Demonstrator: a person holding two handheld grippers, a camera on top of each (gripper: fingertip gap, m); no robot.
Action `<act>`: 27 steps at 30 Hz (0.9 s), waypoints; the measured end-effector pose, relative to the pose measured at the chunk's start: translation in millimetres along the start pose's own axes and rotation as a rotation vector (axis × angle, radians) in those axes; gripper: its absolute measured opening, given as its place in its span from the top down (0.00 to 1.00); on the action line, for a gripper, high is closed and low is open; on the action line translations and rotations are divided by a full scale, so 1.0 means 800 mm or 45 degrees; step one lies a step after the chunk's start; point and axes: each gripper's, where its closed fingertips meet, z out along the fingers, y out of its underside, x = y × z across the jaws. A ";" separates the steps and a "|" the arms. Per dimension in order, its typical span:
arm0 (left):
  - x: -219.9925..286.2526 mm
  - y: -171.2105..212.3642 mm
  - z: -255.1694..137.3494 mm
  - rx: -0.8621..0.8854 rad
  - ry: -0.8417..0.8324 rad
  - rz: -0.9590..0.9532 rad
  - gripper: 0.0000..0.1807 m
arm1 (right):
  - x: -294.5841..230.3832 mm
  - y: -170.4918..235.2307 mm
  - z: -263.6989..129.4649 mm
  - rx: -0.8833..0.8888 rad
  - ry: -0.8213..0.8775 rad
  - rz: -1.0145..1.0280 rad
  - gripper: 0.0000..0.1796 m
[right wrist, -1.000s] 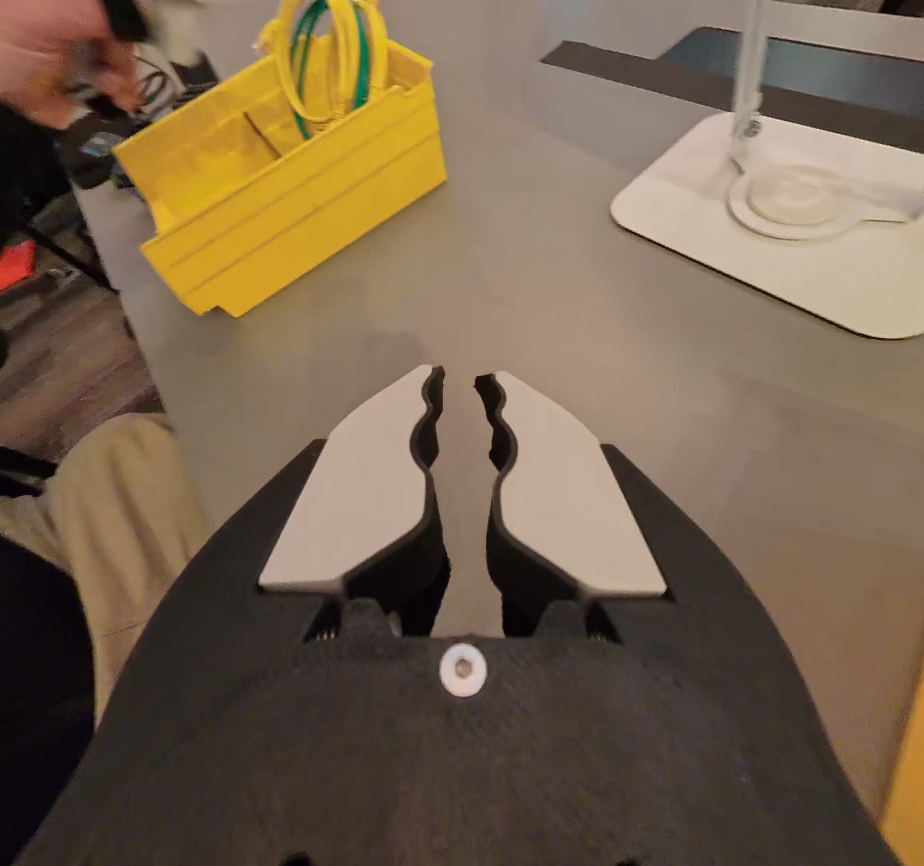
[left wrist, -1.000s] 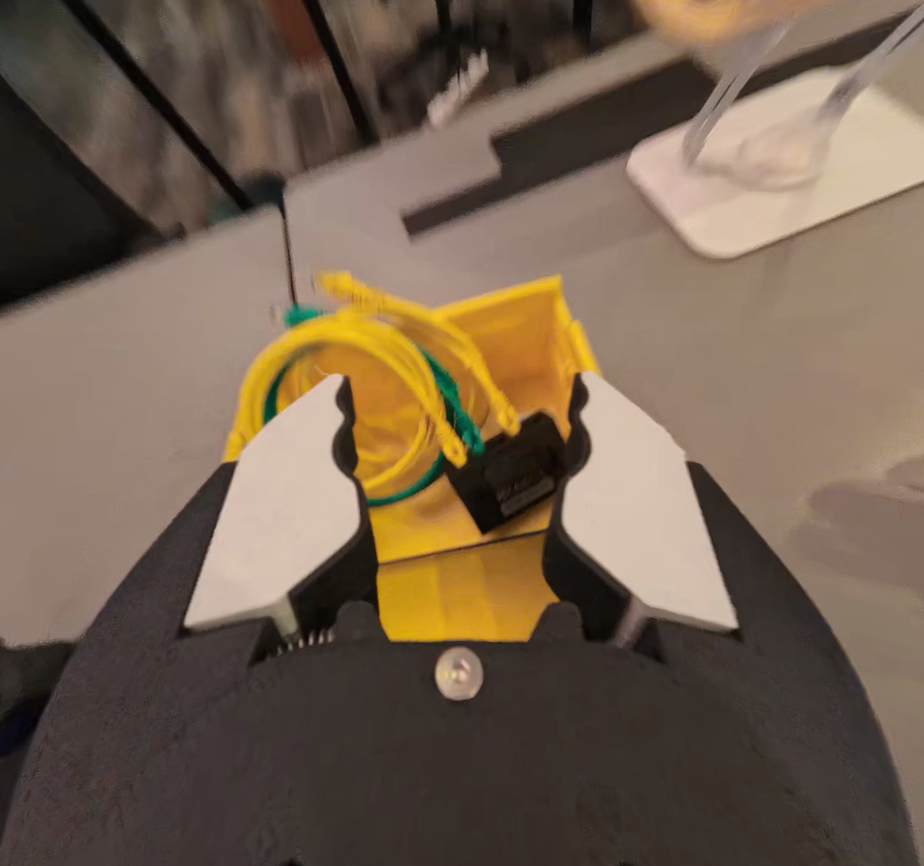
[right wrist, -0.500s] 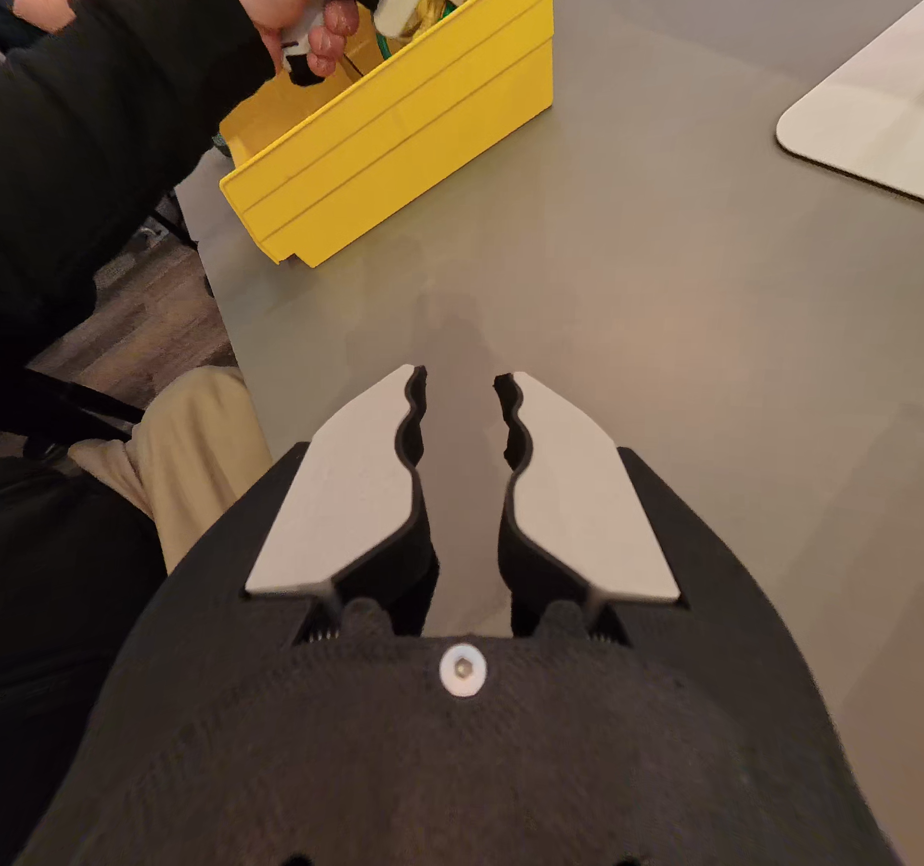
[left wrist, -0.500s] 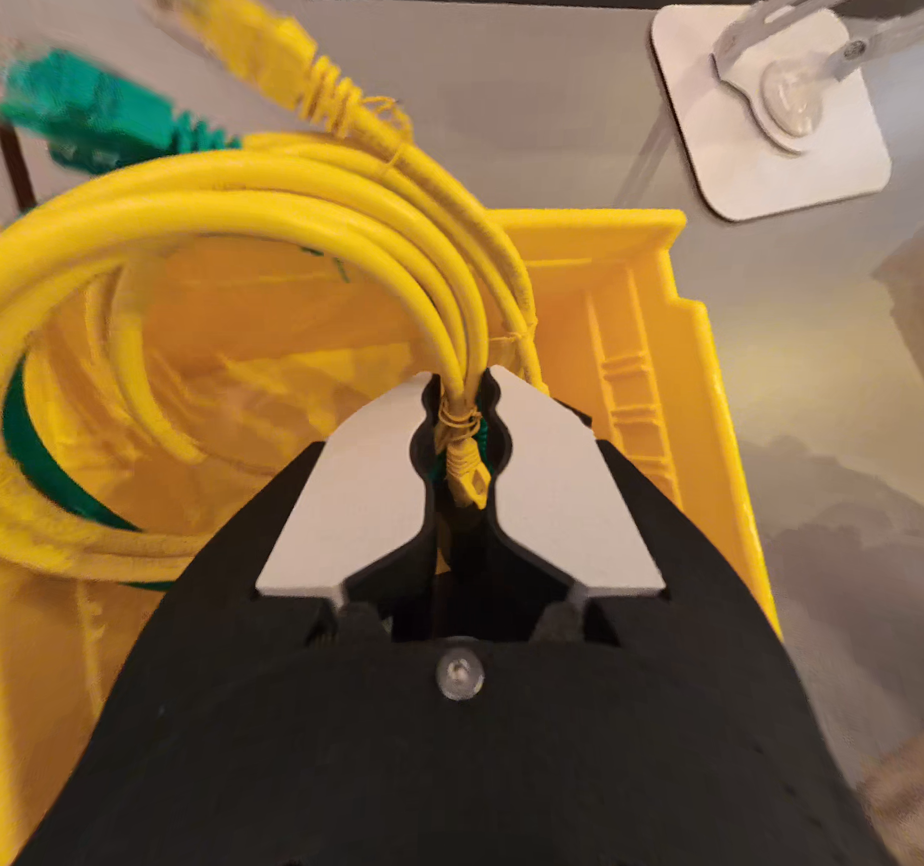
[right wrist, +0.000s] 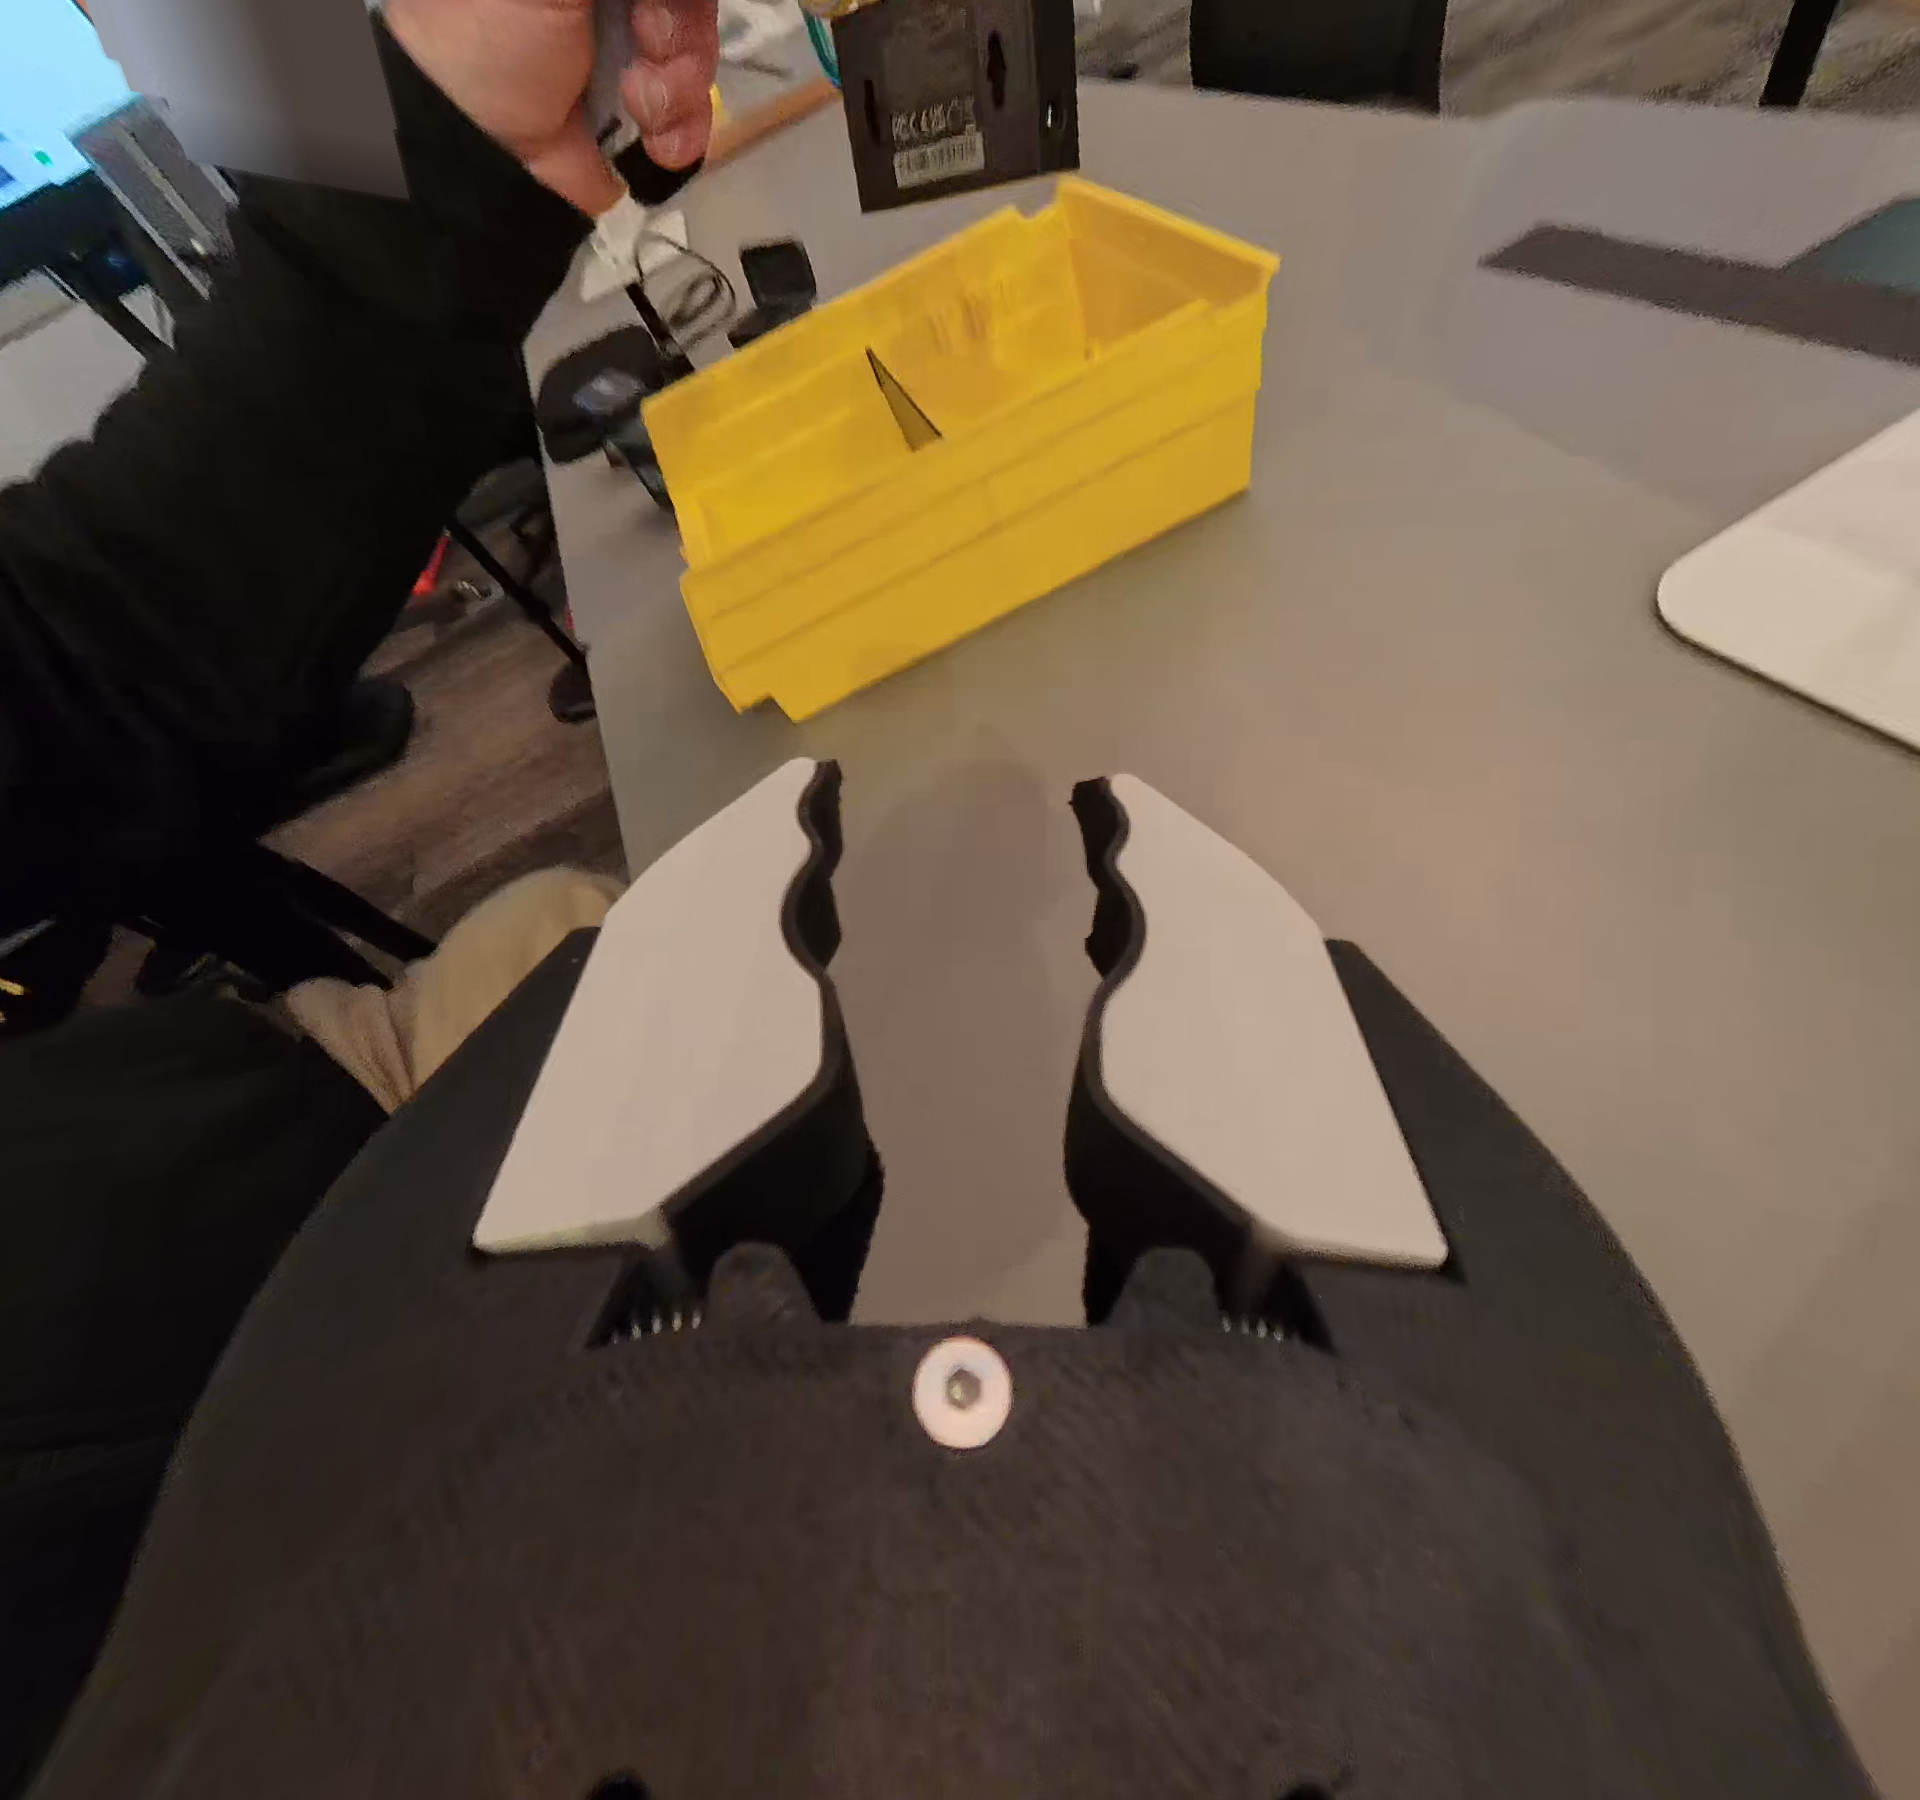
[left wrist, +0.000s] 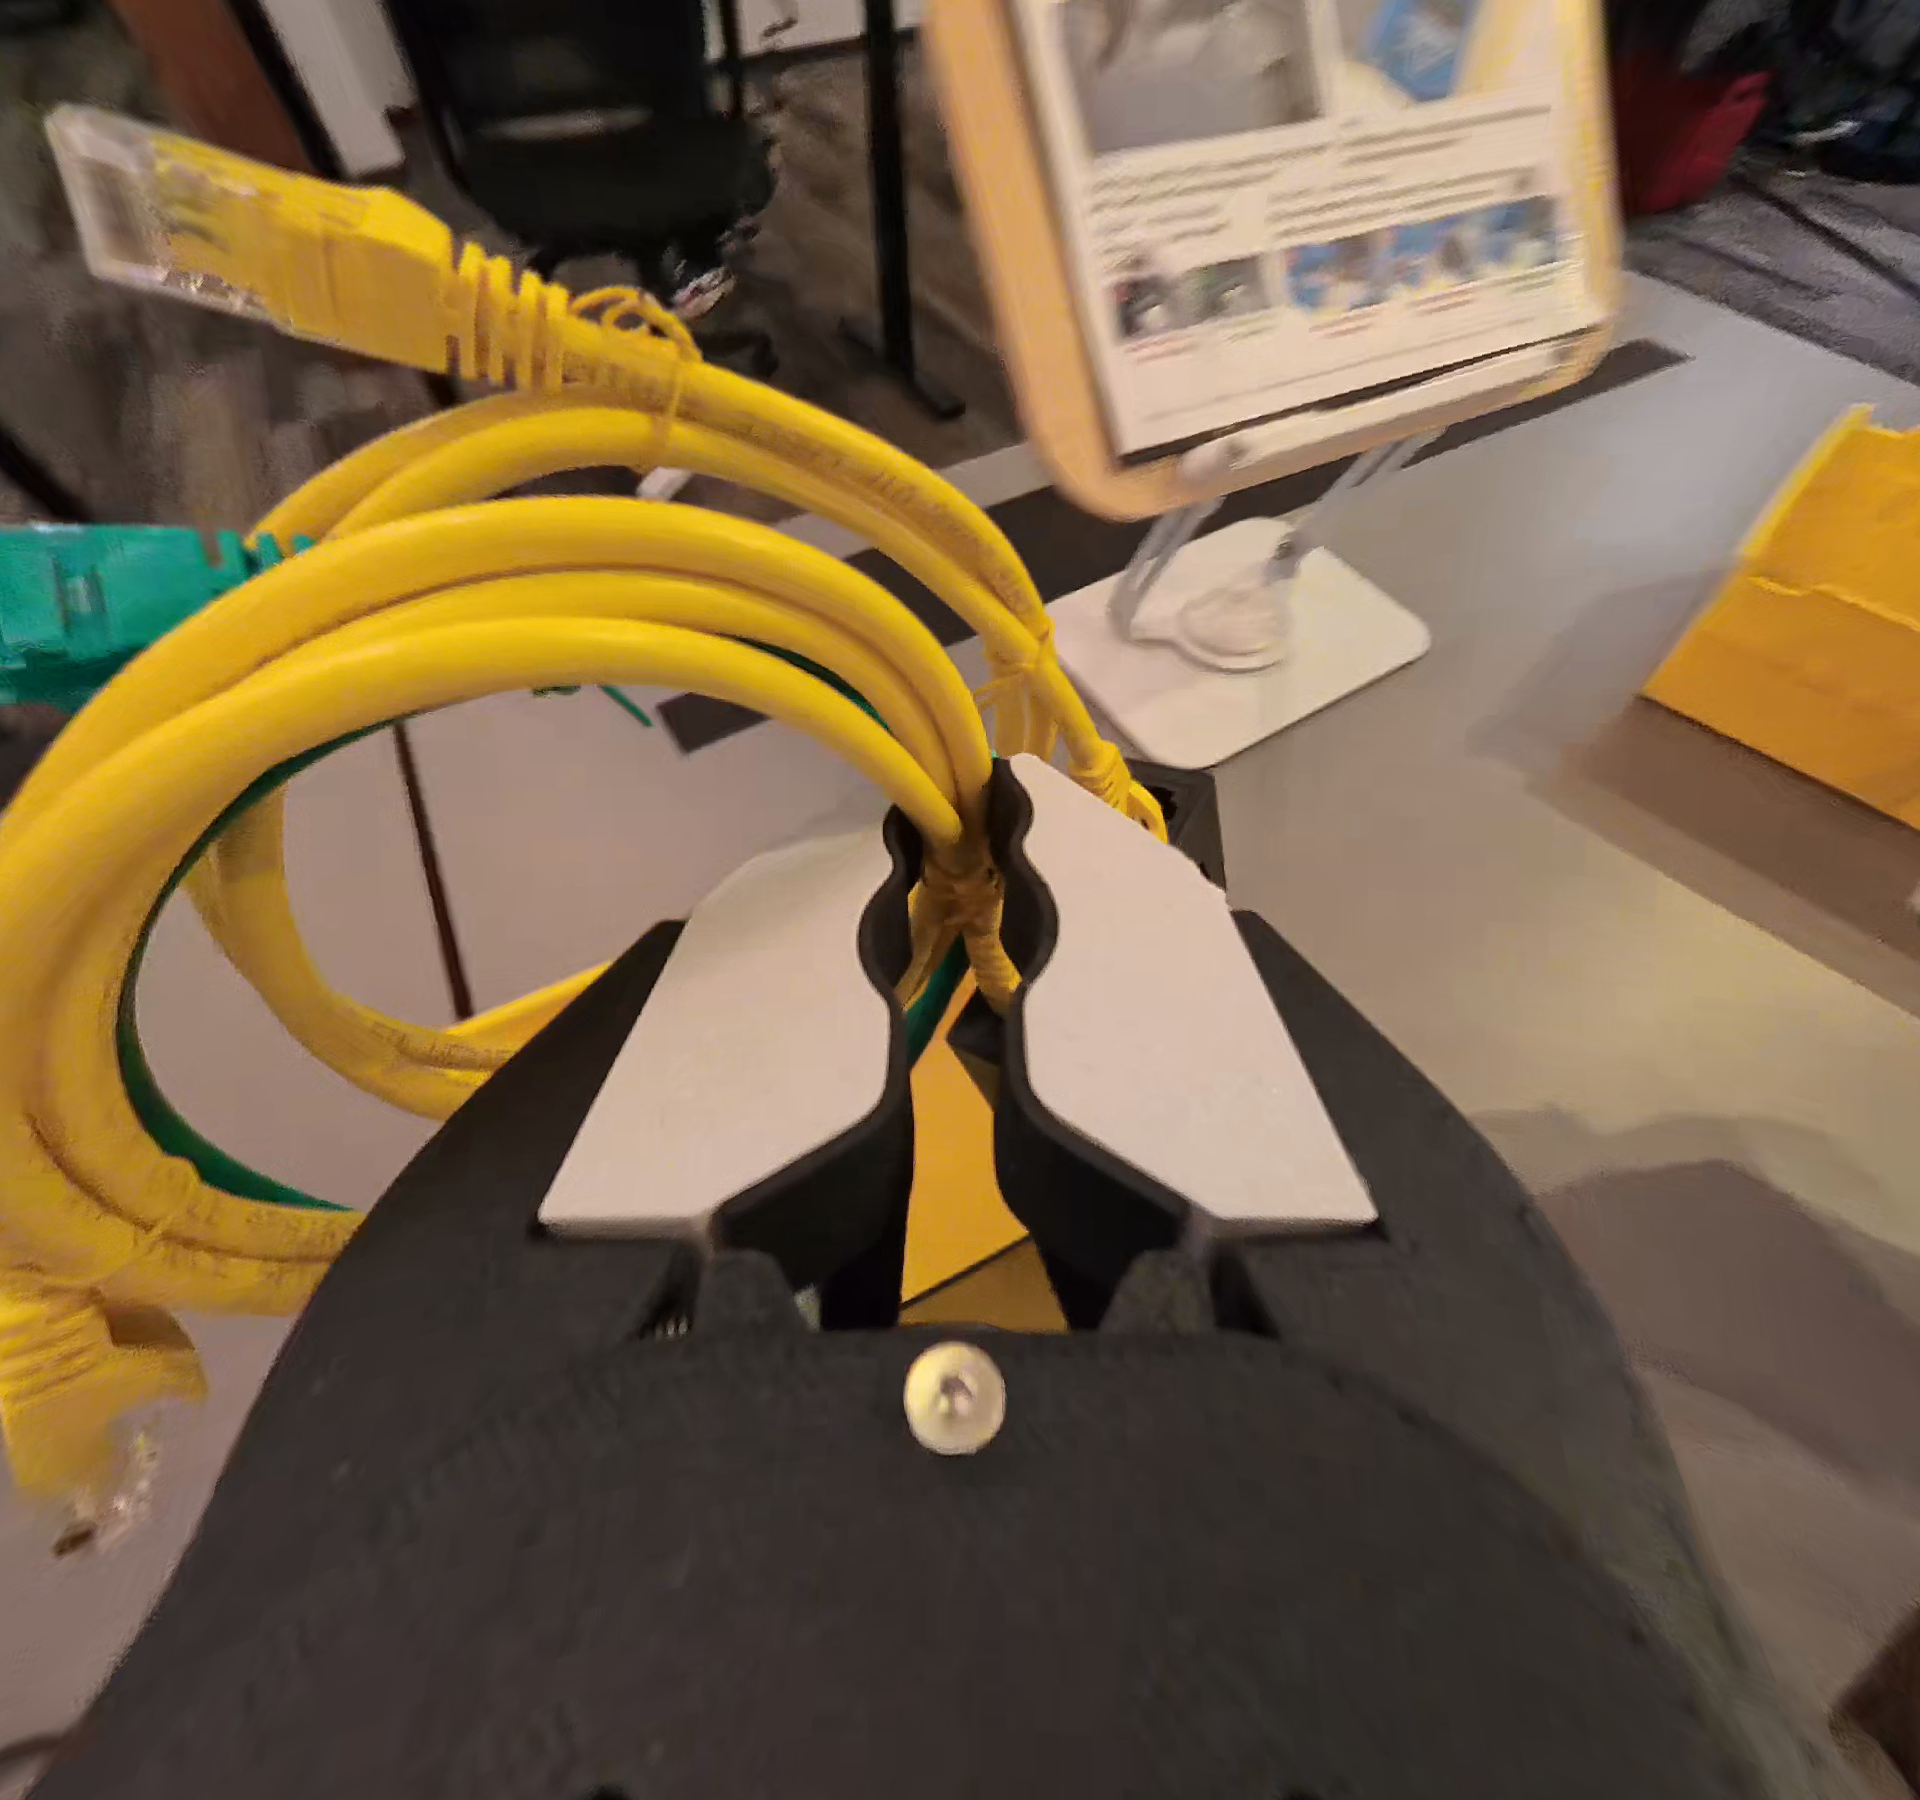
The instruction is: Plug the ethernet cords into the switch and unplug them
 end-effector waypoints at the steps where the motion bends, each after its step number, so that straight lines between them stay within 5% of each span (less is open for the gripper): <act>1: 0.023 -0.013 -0.008 0.014 0.050 0.041 0.94 | -0.004 -0.010 0.000 0.028 -0.013 0.008 0.73; 6: 0.163 -0.025 -0.017 0.008 0.339 0.214 0.94 | -0.031 -0.054 0.011 0.160 -0.141 0.036 0.63; 13: 0.311 0.026 0.006 -0.158 0.656 0.404 0.94 | -0.043 -0.065 0.022 0.192 -0.194 -0.036 0.57; 19: 0.353 0.051 0.019 -0.214 0.764 0.466 0.93 | -0.051 -0.038 0.021 0.131 -0.337 0.000 0.85; 25: 0.341 0.023 0.016 0.049 0.638 0.487 0.82 | -0.032 -0.038 0.012 0.218 -0.328 0.119 0.88; 27: 0.328 0.012 0.008 0.121 0.586 0.448 0.65 | -0.025 -0.048 0.002 0.300 -0.345 0.195 0.88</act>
